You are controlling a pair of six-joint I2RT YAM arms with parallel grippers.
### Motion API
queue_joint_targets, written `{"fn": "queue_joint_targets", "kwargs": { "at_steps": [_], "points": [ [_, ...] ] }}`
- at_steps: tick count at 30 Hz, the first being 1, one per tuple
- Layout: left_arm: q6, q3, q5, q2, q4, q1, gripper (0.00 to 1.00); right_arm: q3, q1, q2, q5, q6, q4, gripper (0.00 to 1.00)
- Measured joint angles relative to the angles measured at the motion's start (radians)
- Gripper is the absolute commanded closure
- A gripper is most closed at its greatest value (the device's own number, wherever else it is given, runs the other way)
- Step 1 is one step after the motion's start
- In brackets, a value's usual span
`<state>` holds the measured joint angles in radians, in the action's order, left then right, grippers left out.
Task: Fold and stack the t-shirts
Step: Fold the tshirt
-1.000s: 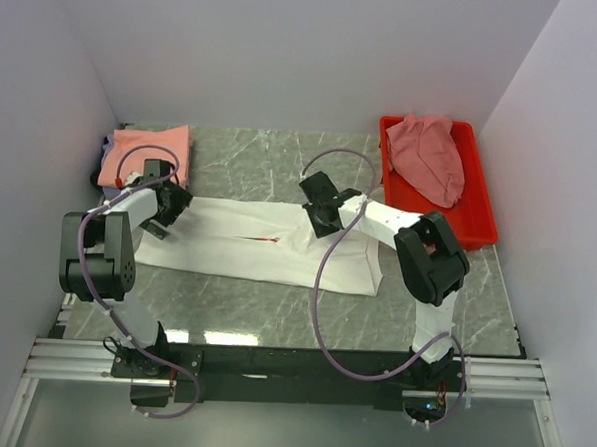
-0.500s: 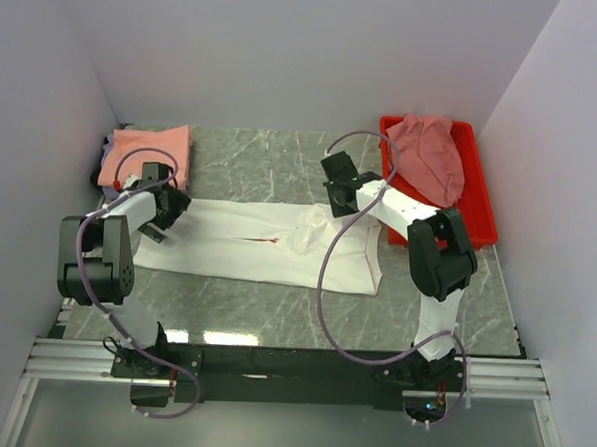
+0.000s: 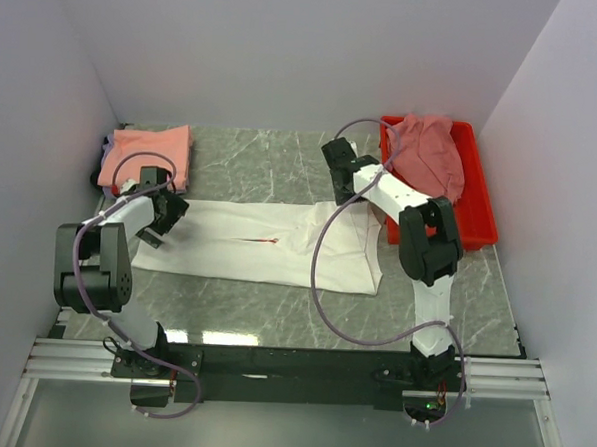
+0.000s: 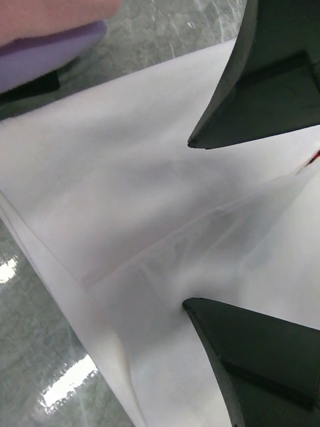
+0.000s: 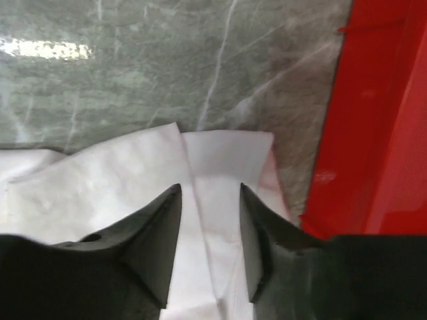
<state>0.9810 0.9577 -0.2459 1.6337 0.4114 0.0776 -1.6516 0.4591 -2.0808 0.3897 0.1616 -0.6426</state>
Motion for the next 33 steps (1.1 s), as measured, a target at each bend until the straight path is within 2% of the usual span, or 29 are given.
{"fn": "queue_joint_targets", "kwargs": {
  "at_steps": [7, 11, 14, 18, 21, 24, 28, 33],
  "points": [
    [0.004, -0.022, 0.003, -0.051, 0.02, 0.002, 0.0, -0.048, -0.001, -0.006, 0.026, 0.021, -0.043, 0.27],
    [0.004, -0.02, 0.013, -0.099, 0.024, -0.006, 0.01, 0.016, 0.005, 0.076, -0.018, 0.041, -0.03, 0.18],
    [0.003, -0.006, 0.024, -0.141, 0.022, -0.033, 0.01, 0.128, 0.012, 0.193, -0.073, 0.086, 0.007, 0.17],
    [-0.003, 0.049, 0.063, -0.133, 0.008, -0.065, 0.0, 0.367, 0.028, 0.389, -0.245, 0.198, 0.114, 0.15],
    [-0.02, 0.103, 0.097, -0.071, -0.011, -0.077, 0.01, 0.541, 0.038, 0.485, -0.375, 0.285, 0.194, 0.14],
    [-0.037, 0.146, 0.121, 0.023, -0.034, -0.09, 0.01, 0.656, 0.045, 0.512, -0.468, 0.346, 0.239, 0.13],
    [-0.052, 0.153, 0.146, 0.105, -0.031, -0.113, 0.01, 0.705, 0.047, 0.509, -0.515, 0.385, 0.247, 0.12],
    [-0.048, 0.106, 0.147, 0.106, -0.043, -0.122, 0.01, 0.656, 0.043, 0.421, -0.515, 0.399, 0.274, 0.12]
  ]
}}
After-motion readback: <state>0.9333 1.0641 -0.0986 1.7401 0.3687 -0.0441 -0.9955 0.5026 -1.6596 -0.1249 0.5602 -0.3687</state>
